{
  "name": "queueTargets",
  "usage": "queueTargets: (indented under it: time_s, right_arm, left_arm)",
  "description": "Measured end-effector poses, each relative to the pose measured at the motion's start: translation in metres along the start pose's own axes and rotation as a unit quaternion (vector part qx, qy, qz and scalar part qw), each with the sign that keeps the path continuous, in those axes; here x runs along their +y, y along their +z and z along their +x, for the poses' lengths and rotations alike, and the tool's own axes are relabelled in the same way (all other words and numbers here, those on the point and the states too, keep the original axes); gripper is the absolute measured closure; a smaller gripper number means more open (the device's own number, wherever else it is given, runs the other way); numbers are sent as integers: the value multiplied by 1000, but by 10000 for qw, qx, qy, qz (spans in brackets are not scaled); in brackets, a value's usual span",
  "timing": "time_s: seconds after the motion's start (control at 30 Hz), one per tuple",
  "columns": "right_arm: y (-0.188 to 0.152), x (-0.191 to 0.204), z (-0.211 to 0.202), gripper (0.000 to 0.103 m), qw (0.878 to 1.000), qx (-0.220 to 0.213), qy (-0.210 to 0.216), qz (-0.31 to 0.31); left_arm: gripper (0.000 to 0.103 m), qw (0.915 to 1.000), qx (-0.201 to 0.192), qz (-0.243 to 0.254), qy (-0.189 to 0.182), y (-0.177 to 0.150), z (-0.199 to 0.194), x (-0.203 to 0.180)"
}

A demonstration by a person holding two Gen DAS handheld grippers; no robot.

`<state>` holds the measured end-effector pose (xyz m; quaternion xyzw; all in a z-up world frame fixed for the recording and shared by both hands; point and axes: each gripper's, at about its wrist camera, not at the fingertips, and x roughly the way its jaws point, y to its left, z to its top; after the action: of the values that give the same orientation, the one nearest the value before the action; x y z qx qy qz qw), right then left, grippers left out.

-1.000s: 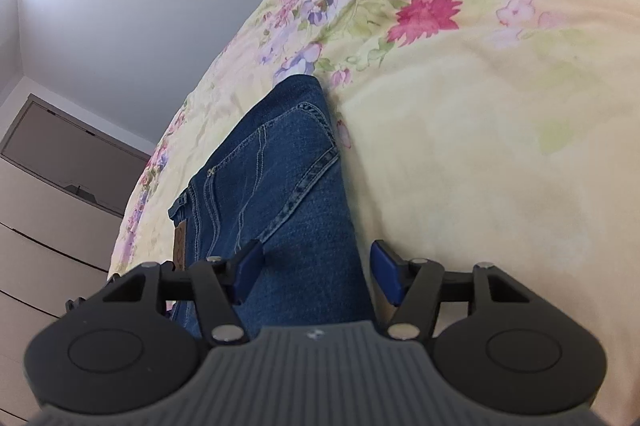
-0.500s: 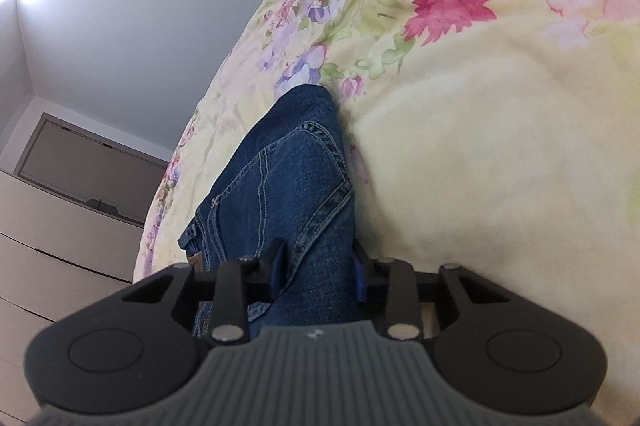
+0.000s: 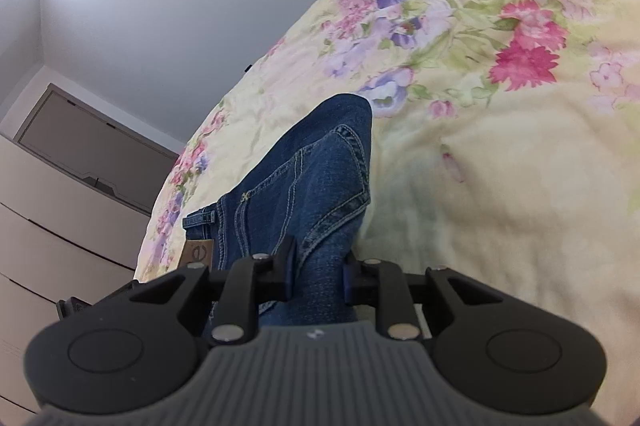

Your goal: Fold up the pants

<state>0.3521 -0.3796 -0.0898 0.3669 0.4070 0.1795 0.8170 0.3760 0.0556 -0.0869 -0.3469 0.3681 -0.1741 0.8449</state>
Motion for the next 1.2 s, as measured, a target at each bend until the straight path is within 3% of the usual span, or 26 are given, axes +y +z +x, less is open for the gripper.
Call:
queueTargets:
  time_s: [0.27,0.57,0.7,1.0,1.1,1.2]
  right_arm:
    - [-47,77,25,86,9984,139,538,40]
    - [-93,139,114,86,9937,525,993,14]
    - [-100,150,152,86,9933,649,949,-129]
    - [-105,116,218,86,9939,944,514,-231]
    - [-111,103,227,86,9933,1013,434,-336]
    - [-115,97,231,86,9932,1017,351,-452]
  left_arm:
    - [74,9985,-184,269,443,39,-99,20]
    - [74,9947,-516,147,876,67,-161,88]
    - [74,9948,-536,-47,869,73,-157,126]
    - [74,9950,-298,-353,886,58,-110,195]
    - [71,9956,-307,-531,704,54,-109,214]
    - [67,9966,-278,-359,685,50,-107,220]
